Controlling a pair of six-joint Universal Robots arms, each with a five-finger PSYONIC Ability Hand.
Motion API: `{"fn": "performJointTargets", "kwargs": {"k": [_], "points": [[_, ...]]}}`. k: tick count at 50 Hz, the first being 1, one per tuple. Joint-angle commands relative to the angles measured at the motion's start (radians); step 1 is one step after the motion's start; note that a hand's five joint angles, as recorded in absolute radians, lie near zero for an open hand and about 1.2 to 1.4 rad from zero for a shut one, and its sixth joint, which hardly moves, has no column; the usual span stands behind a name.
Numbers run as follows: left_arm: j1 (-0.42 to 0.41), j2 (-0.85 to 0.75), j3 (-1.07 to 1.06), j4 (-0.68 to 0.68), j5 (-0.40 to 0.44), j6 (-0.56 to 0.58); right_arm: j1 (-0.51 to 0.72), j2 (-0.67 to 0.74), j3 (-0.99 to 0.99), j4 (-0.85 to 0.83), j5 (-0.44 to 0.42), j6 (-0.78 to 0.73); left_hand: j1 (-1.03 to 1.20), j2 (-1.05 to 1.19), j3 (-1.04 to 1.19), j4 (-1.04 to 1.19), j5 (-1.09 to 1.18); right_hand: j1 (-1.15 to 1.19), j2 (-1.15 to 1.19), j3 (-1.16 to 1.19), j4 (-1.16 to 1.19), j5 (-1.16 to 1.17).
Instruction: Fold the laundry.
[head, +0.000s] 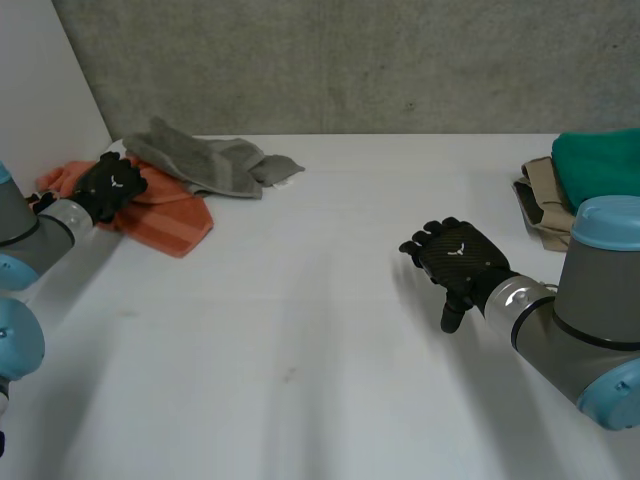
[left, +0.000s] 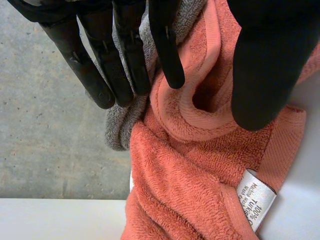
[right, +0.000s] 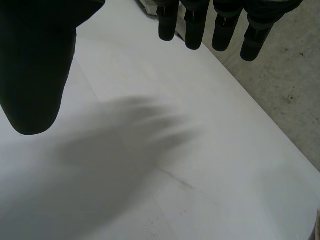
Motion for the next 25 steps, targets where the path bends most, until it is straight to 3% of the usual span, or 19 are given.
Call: {"fn": "performJointTargets", "kwargs": {"k": [1,4,12,20,25], "points": [[0.008,-0.012,0.027,-0.008,0.007,0.000,0.000,-0.005,0.005,-0.001,0.000,0.000,0.367,0.380,0.382,0.382,0.387,-0.051,-0.032,-0.029,-0.039,-0.048],[0.008,-0.019,0.034,-0.005,0.004,0.000,0.000,-0.005,0.005,-0.001,0.000,0.000,0.664,0.676,0.679,0.678,0.683,-0.051,-0.032,-0.029,-0.039,-0.048],[0.005,0.036,-0.058,0.097,-0.047,-0.004,-0.007,-0.008,0.008,-0.001,0.003,-0.001,0.688,0.700,0.703,0.702,0.707,-0.051,-0.032,-0.029,-0.039,-0.048],[-0.069,0.363,-0.368,0.172,-0.050,-0.092,-0.022,-0.031,0.002,0.000,0.005,0.006,0.688,0.700,0.703,0.702,0.707,-0.051,-0.032,-0.029,-0.039,-0.048],[-0.171,0.663,-0.572,0.226,-0.050,-0.307,-0.028,-0.052,0.002,0.000,0.003,0.012,0.688,0.700,0.703,0.702,0.707,-0.051,-0.032,-0.029,-0.039,-0.048]]}}
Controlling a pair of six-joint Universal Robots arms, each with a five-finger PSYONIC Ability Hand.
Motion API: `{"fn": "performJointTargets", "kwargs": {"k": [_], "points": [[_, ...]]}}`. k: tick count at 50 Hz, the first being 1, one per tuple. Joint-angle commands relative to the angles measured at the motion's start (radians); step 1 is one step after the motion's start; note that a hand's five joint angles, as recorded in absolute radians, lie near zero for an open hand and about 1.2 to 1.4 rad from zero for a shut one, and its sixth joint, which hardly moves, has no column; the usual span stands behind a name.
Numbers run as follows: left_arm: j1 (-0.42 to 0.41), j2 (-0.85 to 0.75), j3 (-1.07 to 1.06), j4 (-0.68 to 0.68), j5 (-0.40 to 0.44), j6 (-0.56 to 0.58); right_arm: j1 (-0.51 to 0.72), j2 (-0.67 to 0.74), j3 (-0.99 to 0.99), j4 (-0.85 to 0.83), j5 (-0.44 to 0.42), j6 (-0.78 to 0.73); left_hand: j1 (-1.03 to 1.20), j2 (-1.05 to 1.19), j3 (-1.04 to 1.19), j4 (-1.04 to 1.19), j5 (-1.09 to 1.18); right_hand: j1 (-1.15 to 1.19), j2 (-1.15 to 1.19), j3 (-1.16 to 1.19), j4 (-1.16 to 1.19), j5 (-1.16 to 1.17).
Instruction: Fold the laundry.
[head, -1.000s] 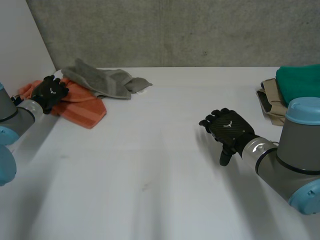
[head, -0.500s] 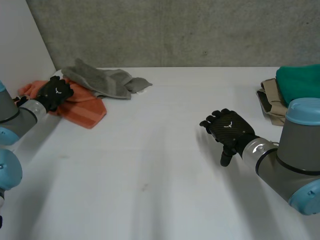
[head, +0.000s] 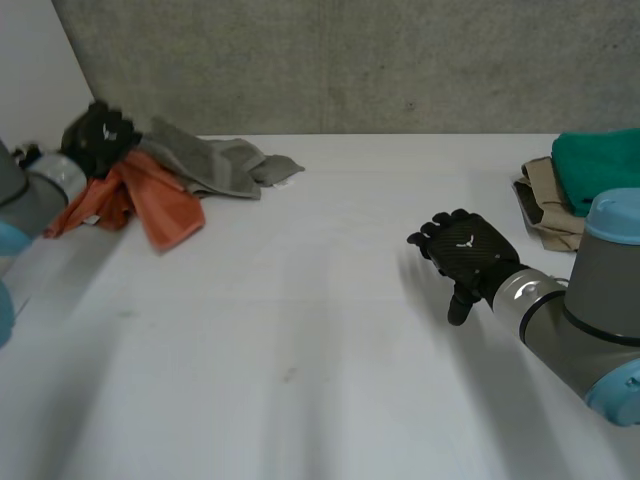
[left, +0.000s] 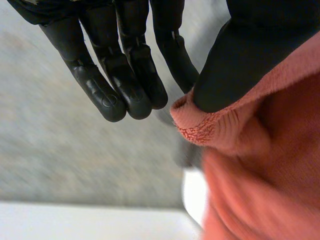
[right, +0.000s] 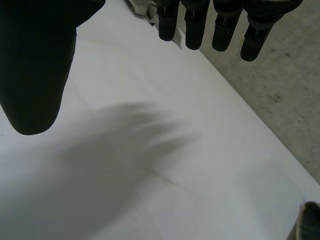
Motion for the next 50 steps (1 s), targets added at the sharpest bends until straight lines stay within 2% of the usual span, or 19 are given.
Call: {"fn": "performJointTargets", "kwargs": {"k": [1,6,9,10,12,13,16,21,22,23,24,25,26,29,31,36,42,45,50], "points": [[-0.135,0.399,-0.279,0.063,0.005,-0.261,-0.011,-0.030,-0.001,-0.001,-0.003,0.011,0.300,0.204,0.211,0.202,0.225,-0.051,-0.032,-0.029,-0.039,-0.048],[-0.277,0.670,-0.409,0.121,-0.008,-0.520,-0.023,-0.047,-0.011,0.002,-0.004,0.035,0.300,0.204,0.211,0.202,0.225,-0.051,-0.032,-0.029,-0.039,-0.048],[-0.348,0.754,-0.443,0.135,-0.017,-0.626,-0.030,-0.051,-0.015,0.005,-0.006,0.049,0.300,0.204,0.211,0.202,0.225,-0.051,-0.032,-0.029,-0.039,-0.048],[-0.392,0.792,-0.460,0.134,-0.026,-0.695,-0.034,-0.054,-0.018,0.005,-0.006,0.057,0.300,0.204,0.211,0.202,0.225,-0.051,-0.032,-0.029,-0.039,-0.048],[-0.439,0.811,-0.475,0.127,-0.040,-0.754,-0.040,-0.057,-0.023,0.005,-0.003,0.062,0.300,0.204,0.211,0.202,0.225,-0.051,-0.032,-0.029,-0.039,-0.048],[-0.490,0.809,-0.488,0.130,-0.058,-0.803,-0.046,-0.059,-0.029,0.005,-0.001,0.066,0.300,0.204,0.211,0.202,0.225,-0.051,-0.032,-0.029,-0.039,-0.048],[-0.581,0.771,-0.494,0.124,-0.109,-0.829,-0.062,-0.064,-0.040,0.008,-0.003,0.077,0.300,0.204,0.211,0.202,0.225,-0.051,-0.032,-0.029,-0.039,-0.048],[-0.637,0.589,-0.495,0.105,-0.159,-0.774,-0.077,-0.065,-0.057,0.017,0.000,0.100,0.300,0.204,0.211,0.202,0.225,-0.051,-0.032,-0.029,-0.039,-0.048],[-0.629,0.562,-0.497,0.098,-0.170,-0.765,-0.077,-0.064,-0.060,0.027,0.000,0.103,0.213,0.117,0.124,0.115,0.138,-0.051,-0.032,-0.029,-0.039,-0.048],[-0.621,0.542,-0.498,0.091,-0.185,-0.756,-0.079,-0.065,-0.060,0.031,0.000,0.103,-0.012,-0.108,-0.100,-0.110,-0.087,-0.051,-0.032,-0.029,-0.039,-0.048],[-0.599,0.516,-0.497,0.075,-0.234,-0.743,-0.079,-0.065,-0.060,0.034,0.000,0.105,-0.447,-0.543,-0.536,-0.545,-0.522,-0.051,-0.032,-0.029,-0.039,-0.048],[-0.583,0.512,-0.498,0.071,-0.267,-0.740,-0.079,-0.065,-0.061,0.039,-0.003,0.105,-0.638,-0.733,-0.726,-0.736,-0.712,-0.051,-0.032,-0.029,-0.039,-0.048],[-0.544,0.509,-0.500,0.062,-0.337,-0.743,-0.080,-0.065,-0.061,0.040,-0.003,0.105,-0.922,-1.018,-1.011,-1.020,-0.997,-0.051,-0.032,-0.029,-0.039,-0.048],[-0.474,0.499,-0.503,0.055,-0.412,-0.733,-0.080,-0.064,-0.064,0.043,-0.004,0.105,-0.922,-1.018,-1.011,-1.020,-0.997,-0.051,-0.032,-0.029,-0.039,-0.048],[-0.407,0.487,-0.506,0.048,-0.413,-0.697,-0.077,-0.059,-0.066,0.048,-0.004,0.103,-0.922,-1.018,-1.011,-1.020,-0.997,-0.051,-0.032,-0.029,-0.039,-0.048],[-0.264,0.433,-0.505,-0.035,-0.292,-0.550,-0.063,-0.042,-0.064,0.056,-0.007,0.098,-0.922,-1.018,-1.011,-1.020,-0.997,-0.051,-0.032,-0.029,-0.039,-0.048],[-0.059,0.312,-0.450,-0.248,-0.143,-0.322,-0.043,-0.016,-0.054,0.056,-0.001,0.065,-0.892,-0.988,-0.981,-0.990,-0.967,-0.051,-0.032,-0.029,-0.039,-0.048],[0.003,0.251,-0.397,-0.299,-0.120,-0.250,-0.037,-0.007,-0.049,0.056,0.000,0.046,-0.825,-0.920,-0.913,-0.923,-0.899,-0.051,-0.032,-0.029,-0.039,-0.048],[0.047,0.174,-0.334,-0.322,-0.112,-0.194,-0.020,0.008,-0.038,0.056,0.002,0.023,-0.813,-0.908,-0.901,-0.911,-0.887,-0.051,-0.032,-0.029,-0.039,-0.048]]}}
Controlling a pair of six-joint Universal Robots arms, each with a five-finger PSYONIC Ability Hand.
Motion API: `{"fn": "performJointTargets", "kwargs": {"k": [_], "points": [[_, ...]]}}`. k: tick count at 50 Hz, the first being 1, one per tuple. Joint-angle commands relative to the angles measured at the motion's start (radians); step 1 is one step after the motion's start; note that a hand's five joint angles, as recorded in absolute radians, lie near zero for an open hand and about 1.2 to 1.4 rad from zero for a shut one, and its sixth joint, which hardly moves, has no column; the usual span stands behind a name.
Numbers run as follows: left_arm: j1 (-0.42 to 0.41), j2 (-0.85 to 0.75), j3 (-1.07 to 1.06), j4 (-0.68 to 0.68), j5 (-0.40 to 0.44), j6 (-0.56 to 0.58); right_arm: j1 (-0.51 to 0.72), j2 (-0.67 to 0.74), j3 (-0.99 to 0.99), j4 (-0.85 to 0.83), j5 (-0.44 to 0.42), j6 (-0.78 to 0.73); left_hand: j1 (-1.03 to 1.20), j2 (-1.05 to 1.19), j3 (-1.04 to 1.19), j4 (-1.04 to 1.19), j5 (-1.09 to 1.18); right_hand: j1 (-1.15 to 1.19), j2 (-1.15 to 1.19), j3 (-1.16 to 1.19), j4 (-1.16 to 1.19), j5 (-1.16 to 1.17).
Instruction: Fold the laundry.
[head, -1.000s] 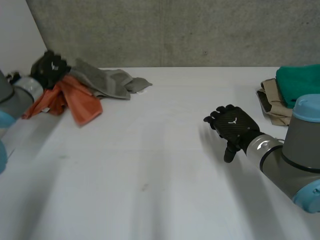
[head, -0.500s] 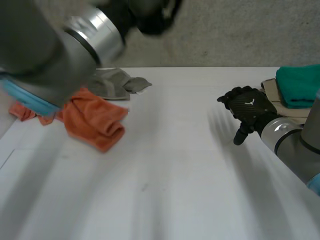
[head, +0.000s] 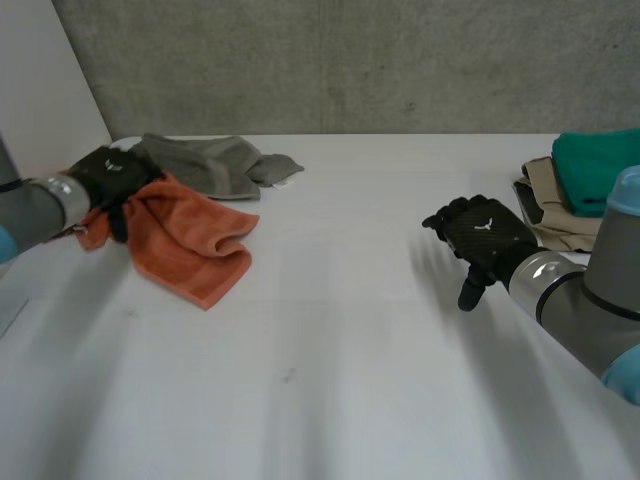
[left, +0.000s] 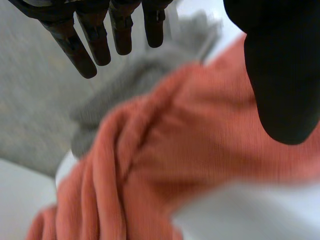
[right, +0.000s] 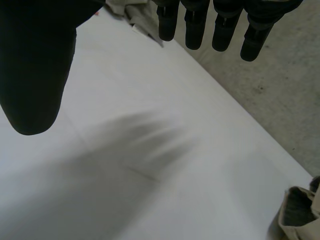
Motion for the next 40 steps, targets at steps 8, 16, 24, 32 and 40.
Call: {"fn": "performJointTargets", "kwargs": {"k": [8,16,24,32,40], "points": [[0.059,-0.176,0.134,0.023,0.103,0.114,0.034,0.025,0.029,-0.005,0.007,-0.054,0.171,0.143,0.149,0.144,0.140,-0.051,-0.032,-0.029,-0.039,-0.048],[0.039,-0.239,0.221,0.093,0.119,0.117,0.034,0.025,0.042,-0.008,0.014,-0.055,0.221,0.193,0.199,0.194,0.190,-0.051,-0.032,-0.029,-0.039,-0.048],[0.021,-0.305,0.304,0.056,0.110,0.167,0.032,0.023,0.045,-0.010,0.017,-0.058,0.274,0.246,0.251,0.247,0.243,-0.051,-0.032,-0.029,-0.039,-0.048],[0.016,-0.368,0.367,0.036,0.078,0.264,0.027,0.019,0.046,-0.010,0.022,-0.058,0.601,0.574,0.579,0.574,0.570,-0.051,-0.032,-0.029,-0.039,-0.048],[-0.019,-0.359,0.387,0.034,0.052,0.333,0.015,0.008,0.051,-0.010,0.022,-0.057,1.201,1.173,1.179,1.174,1.170,-0.051,-0.032,-0.029,-0.039,-0.048]]}}
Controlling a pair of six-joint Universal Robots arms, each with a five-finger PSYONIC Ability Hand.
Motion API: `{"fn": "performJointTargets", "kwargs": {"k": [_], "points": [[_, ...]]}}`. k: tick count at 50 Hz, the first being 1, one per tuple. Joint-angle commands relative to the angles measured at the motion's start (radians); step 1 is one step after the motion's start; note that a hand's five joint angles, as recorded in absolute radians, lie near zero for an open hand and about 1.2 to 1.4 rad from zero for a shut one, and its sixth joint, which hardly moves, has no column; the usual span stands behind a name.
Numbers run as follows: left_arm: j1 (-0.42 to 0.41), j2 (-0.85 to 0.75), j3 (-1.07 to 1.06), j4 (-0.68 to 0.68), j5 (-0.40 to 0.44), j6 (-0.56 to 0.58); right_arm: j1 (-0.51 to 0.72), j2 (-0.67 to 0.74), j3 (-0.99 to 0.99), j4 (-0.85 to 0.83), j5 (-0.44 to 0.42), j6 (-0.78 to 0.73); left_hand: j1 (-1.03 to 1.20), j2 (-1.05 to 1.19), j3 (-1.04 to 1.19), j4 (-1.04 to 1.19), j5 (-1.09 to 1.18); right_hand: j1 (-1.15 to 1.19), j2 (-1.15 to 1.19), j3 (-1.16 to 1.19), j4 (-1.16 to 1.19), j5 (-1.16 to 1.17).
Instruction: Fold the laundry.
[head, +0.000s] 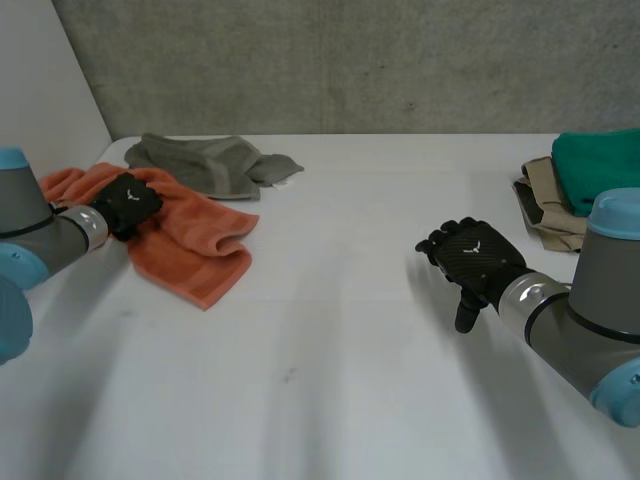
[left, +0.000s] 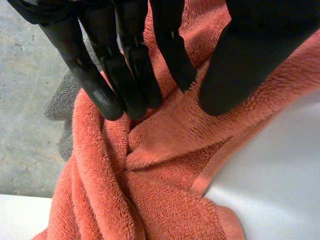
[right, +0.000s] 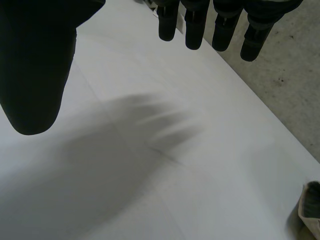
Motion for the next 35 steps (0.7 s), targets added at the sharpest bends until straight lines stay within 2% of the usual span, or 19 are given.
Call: {"fn": "performJointTargets", "kwargs": {"k": [1,6,8,13,16,17,20,21,24,25,27,29,33,34,35], "points": [[-0.037,0.031,0.007,-0.004,-0.038,0.054,-0.013,-0.017,0.004,0.000,-0.002,0.001,0.304,0.314,0.320,0.325,0.333,-0.051,-0.032,-0.029,-0.039,-0.048],[-0.098,0.187,-0.072,-0.016,-0.092,0.012,-0.020,-0.038,0.005,0.000,-0.002,0.007,0.304,0.314,0.320,0.325,0.333,-0.051,-0.032,-0.029,-0.039,-0.048],[-0.138,0.296,-0.134,-0.007,-0.091,-0.057,-0.022,-0.052,0.005,0.002,-0.003,0.008,0.304,0.314,0.320,0.325,0.333,-0.051,-0.032,-0.029,-0.039,-0.048],[-0.257,0.564,-0.281,0.045,-0.100,-0.290,-0.033,-0.079,0.001,0.005,-0.008,0.025,0.304,0.314,0.320,0.325,0.333,-0.051,-0.032,-0.029,-0.039,-0.048],[-0.316,0.667,-0.336,0.070,-0.115,-0.399,-0.040,-0.093,-0.004,0.006,-0.008,0.039,0.304,0.314,0.320,0.325,0.333,-0.051,-0.032,-0.029,-0.039,-0.048],[-0.361,0.726,-0.370,0.076,-0.127,-0.473,-0.046,-0.102,-0.004,0.006,-0.009,0.048,0.304,0.314,0.320,0.325,0.333,-0.051,-0.032,-0.029,-0.039,-0.048],[-0.429,0.807,-0.417,0.079,-0.144,-0.588,-0.056,-0.113,-0.007,0.006,-0.015,0.061,0.304,0.314,0.320,0.325,0.333,-0.051,-0.032,-0.029,-0.039,-0.048],[-0.482,0.848,-0.442,0.083,-0.154,-0.651,-0.060,-0.121,-0.010,0.006,-0.018,0.068,0.304,0.314,0.320,0.325,0.333,-0.051,-0.032,-0.029,-0.039,-0.048],[-0.559,0.879,-0.467,0.116,-0.172,-0.745,-0.068,-0.129,-0.016,0.006,-0.023,0.079,0.304,0.314,0.320,0.325,0.333,-0.051,-0.032,-0.029,-0.039,-0.048],[-0.604,0.865,-0.485,0.152,-0.199,-0.795,-0.071,-0.132,-0.019,0.006,-0.023,0.085,0.304,0.314,0.320,0.325,0.333,-0.051,-0.032,-0.029,-0.039,-0.048],[-0.642,0.838,-0.496,0.175,-0.235,-0.823,-0.073,-0.133,-0.022,0.008,-0.022,0.093,0.304,0.314,0.320,0.325,0.333,-0.051,-0.032,-0.029,-0.039,-0.048],[-0.694,0.764,-0.502,0.194,-0.290,-0.815,-0.077,-0.136,-0.027,0.008,-0.015,0.099,0.304,0.314,0.320,0.325,0.333,-0.051,-0.032,-0.029,-0.039,-0.048],[-0.730,0.622,-0.497,0.194,-0.367,-0.747,-0.088,-0.144,-0.033,0.015,-0.009,0.104,0.304,0.314,0.320,0.325,0.333,-0.051,-0.032,-0.029,-0.039,-0.048],[-0.733,0.580,-0.503,0.182,-0.387,-0.728,-0.089,-0.145,-0.036,0.022,-0.005,0.105,-0.080,-0.069,-0.063,-0.058,-0.051,-0.051,-0.032,-0.029,-0.039,-0.048],[-0.735,0.565,-0.505,0.176,-0.390,-0.723,-0.091,-0.145,-0.039,0.026,0.000,0.107,-0.342,-0.332,-0.325,-0.321,-0.313,-0.051,-0.032,-0.029,-0.039,-0.048]]}}
